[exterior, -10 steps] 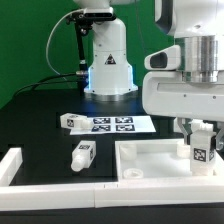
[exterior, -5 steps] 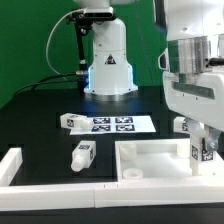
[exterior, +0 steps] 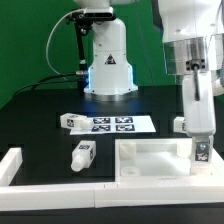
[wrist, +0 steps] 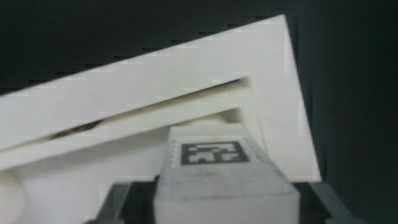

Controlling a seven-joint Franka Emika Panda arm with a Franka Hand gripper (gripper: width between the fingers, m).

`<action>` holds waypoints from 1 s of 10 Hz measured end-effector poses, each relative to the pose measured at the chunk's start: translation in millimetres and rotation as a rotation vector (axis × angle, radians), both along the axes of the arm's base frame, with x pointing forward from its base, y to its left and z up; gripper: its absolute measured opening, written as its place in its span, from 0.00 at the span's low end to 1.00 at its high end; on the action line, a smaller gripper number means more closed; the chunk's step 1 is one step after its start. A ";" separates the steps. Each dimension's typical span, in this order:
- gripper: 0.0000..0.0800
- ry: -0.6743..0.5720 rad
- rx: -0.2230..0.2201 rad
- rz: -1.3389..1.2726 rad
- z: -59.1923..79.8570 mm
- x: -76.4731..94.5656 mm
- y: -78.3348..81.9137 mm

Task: Assemble one leg

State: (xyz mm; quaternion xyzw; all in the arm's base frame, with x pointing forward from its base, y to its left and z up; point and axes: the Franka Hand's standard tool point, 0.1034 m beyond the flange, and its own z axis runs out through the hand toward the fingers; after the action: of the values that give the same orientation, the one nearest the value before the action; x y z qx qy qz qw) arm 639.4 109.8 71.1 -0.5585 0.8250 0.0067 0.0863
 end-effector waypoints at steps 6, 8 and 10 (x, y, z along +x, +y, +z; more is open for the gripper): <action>0.59 -0.012 -0.011 -0.048 2.2 0.4 1.6; 0.77 -0.054 0.013 0.003 38.9 1.8 13.4; 0.80 -0.056 0.014 0.005 41.3 0.3 13.6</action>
Offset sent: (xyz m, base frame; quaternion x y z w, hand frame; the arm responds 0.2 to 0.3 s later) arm 0.0000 0.0000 0.0000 0.0000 0.0000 0.0650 0.9979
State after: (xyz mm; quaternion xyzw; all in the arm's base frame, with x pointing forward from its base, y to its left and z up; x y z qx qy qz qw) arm 639.7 123.3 112.4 -0.5599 0.8208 -0.0027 0.1132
